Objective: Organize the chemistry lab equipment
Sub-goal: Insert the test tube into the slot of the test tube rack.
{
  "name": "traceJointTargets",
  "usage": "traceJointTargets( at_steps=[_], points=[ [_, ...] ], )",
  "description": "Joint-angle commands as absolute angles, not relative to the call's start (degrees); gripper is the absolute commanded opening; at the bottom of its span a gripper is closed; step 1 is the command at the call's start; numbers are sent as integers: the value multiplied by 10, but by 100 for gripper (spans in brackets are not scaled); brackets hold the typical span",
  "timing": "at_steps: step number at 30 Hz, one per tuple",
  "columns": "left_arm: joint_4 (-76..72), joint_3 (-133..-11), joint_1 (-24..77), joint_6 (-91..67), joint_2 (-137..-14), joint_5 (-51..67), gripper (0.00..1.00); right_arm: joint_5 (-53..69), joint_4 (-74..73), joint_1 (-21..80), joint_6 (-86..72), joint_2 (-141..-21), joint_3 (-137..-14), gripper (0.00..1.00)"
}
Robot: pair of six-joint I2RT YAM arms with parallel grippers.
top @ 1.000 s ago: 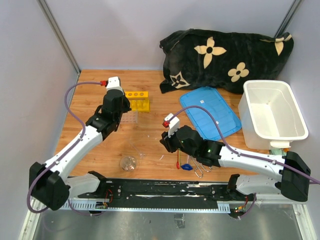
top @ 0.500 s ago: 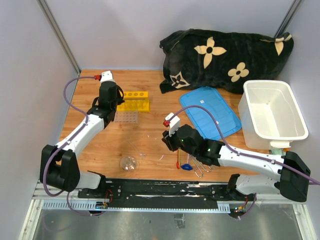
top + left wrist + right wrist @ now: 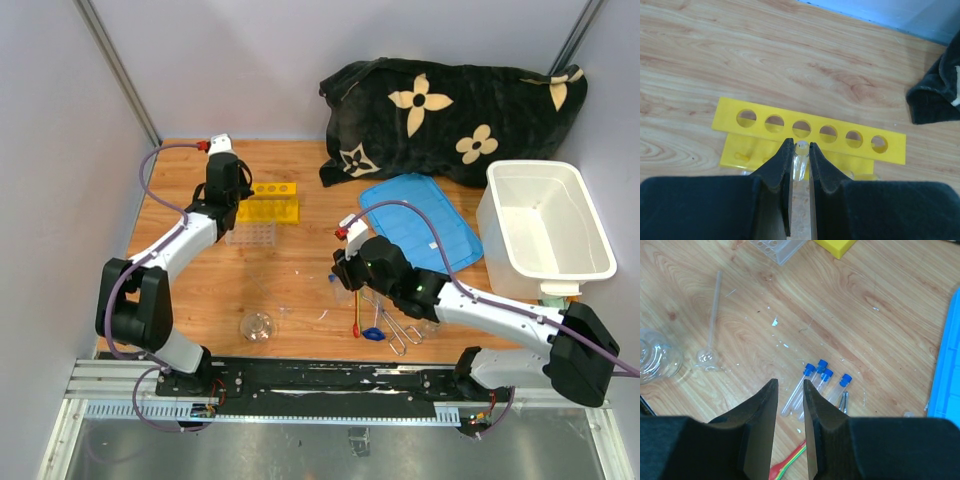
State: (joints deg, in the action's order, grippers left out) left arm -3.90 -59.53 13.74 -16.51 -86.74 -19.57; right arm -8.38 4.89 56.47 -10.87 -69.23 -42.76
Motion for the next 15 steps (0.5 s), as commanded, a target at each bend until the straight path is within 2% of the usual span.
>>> traceJointTargets(
  at_steps=[1,15],
  points=[
    [-76,-616,129,-157,-887,-192,0,-63,62,541,-106,-696,-432,28],
    [-85,-620,127,-158,-915,-189,0,-33,75,509,-108,-709,-427,28]
  ],
)
